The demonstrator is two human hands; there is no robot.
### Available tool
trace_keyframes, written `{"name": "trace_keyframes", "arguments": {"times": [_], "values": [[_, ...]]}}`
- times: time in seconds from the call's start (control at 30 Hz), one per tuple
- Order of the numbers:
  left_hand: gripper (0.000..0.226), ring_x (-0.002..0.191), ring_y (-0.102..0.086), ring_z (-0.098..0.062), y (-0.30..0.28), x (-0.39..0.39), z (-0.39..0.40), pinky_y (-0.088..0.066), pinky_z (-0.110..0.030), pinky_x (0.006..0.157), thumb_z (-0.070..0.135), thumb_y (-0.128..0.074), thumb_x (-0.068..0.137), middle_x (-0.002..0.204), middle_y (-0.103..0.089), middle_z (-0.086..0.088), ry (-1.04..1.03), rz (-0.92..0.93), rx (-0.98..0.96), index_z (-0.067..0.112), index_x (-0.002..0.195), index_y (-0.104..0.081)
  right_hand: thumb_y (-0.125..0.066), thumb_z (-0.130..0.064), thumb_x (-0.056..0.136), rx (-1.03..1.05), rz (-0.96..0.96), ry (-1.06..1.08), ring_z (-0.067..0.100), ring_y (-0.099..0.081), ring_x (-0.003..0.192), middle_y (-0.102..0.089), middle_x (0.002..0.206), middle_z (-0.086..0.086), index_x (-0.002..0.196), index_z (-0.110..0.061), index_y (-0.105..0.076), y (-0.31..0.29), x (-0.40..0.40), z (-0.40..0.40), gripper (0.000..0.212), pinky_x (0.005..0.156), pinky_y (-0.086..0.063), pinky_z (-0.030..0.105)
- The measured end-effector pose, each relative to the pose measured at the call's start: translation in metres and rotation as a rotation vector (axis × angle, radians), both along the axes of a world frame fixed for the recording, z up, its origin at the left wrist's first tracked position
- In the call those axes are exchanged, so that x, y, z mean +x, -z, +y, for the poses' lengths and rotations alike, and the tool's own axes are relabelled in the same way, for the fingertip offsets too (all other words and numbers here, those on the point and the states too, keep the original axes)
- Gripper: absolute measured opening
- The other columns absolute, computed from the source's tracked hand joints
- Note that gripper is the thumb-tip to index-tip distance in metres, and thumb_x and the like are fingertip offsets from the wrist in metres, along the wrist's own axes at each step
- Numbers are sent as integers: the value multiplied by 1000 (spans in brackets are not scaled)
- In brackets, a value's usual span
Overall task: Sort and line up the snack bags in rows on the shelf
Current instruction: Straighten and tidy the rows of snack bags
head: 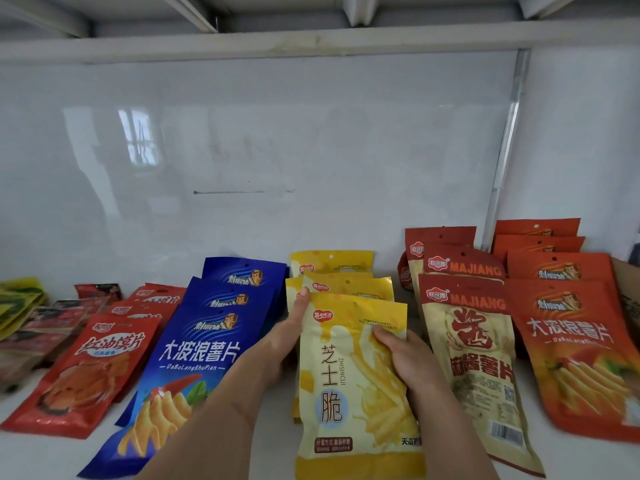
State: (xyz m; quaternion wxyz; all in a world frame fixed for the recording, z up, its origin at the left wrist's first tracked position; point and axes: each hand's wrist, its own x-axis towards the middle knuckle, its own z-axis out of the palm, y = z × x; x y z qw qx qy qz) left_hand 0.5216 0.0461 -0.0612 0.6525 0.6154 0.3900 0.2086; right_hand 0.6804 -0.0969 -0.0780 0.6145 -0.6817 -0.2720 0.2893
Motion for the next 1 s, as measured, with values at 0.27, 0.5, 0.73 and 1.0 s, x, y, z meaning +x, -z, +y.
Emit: {"name": "trace_keyframes", "arguments": {"times": [0.27, 0.5, 0.73, 1.0], "values": [[95, 115, -67, -29, -2, 5, 4, -36, -52, 116, 97, -45, 56, 106, -79, -2, 32, 107, -7, 28, 113, -75, -65, -52, 89, -50, -65, 8, 21, -66, 101, -71, 111, -2, 117, -22, -68, 6, 7, 2, 41, 95, -50, 41], [107, 117, -65, -29, -2, 7, 12, -36, -52, 116, 103, -50, 41, 109, -78, -2, 28, 187, -23, 26, 111, -76, -65, -40, 93, -38, -18, -33, 24, -69, 99, -74, 105, -2, 92, -30, -71, 5, 8, 0, 12, 99, -51, 48], [77, 102, -71, -30, 9, 14, 11, -43, -52, 110, 85, -53, 74, 89, -81, -3, -152, 42, -1, 18, 102, -78, -69, -47, 88, -31, 13, 4, 23, -69, 98, -73, 107, -1, 109, -25, -70, 8, 9, 2, 30, 95, -53, 45], [102, 122, -62, -34, 17, 11, 22, -35, -56, 116, 105, -54, 39, 113, -77, -5, -122, -25, -97, 32, 105, -80, -68, -43, 91, 14, -36, -31, 20, -72, 95, -76, 101, -4, 106, -25, -73, 1, 9, -2, 24, 90, -54, 39]]}}
